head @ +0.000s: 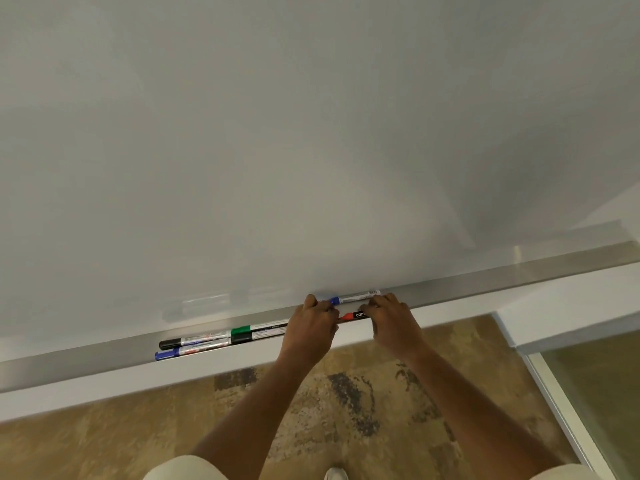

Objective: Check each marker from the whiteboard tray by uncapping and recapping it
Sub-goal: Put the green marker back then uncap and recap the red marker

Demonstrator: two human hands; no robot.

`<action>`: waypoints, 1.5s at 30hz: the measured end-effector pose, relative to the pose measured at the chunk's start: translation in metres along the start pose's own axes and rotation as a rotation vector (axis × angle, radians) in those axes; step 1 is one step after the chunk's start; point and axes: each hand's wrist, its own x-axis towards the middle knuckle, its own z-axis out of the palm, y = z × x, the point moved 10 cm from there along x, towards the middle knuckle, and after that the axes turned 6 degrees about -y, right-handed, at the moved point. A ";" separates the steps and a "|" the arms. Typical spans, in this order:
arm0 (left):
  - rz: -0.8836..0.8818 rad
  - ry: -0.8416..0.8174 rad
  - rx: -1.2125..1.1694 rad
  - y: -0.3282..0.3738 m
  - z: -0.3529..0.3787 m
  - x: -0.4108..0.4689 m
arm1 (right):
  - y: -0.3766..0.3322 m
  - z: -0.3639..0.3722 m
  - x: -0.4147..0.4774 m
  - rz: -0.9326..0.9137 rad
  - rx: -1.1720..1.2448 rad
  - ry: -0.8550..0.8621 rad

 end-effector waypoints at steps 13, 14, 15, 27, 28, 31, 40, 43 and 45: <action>-0.149 -0.050 -0.320 -0.020 0.009 0.005 | 0.002 0.001 0.004 -0.006 0.008 -0.033; -0.154 -0.056 -0.323 -0.022 0.010 0.005 | 0.002 0.001 0.005 -0.008 0.021 -0.039; -0.158 -0.060 -0.326 -0.023 0.010 0.006 | 0.002 0.000 0.005 -0.008 0.032 -0.044; -0.154 0.082 -0.586 -0.031 -0.023 -0.005 | 0.005 -0.030 -0.013 -0.033 0.246 0.070; -0.153 0.103 -0.679 -0.032 -0.032 -0.010 | 0.004 -0.042 -0.018 -0.055 0.285 0.104; -0.119 0.167 -0.911 -0.035 -0.068 -0.023 | 0.002 -0.084 -0.035 -0.102 0.349 0.210; 0.066 0.330 -1.359 -0.031 -0.193 -0.072 | -0.029 -0.225 -0.091 -0.237 0.335 0.503; 0.015 0.335 -1.425 -0.031 -0.196 -0.084 | -0.045 -0.238 -0.104 -0.251 0.342 0.529; 0.005 0.345 -1.431 -0.029 -0.196 -0.093 | -0.055 -0.239 -0.110 -0.264 0.340 0.521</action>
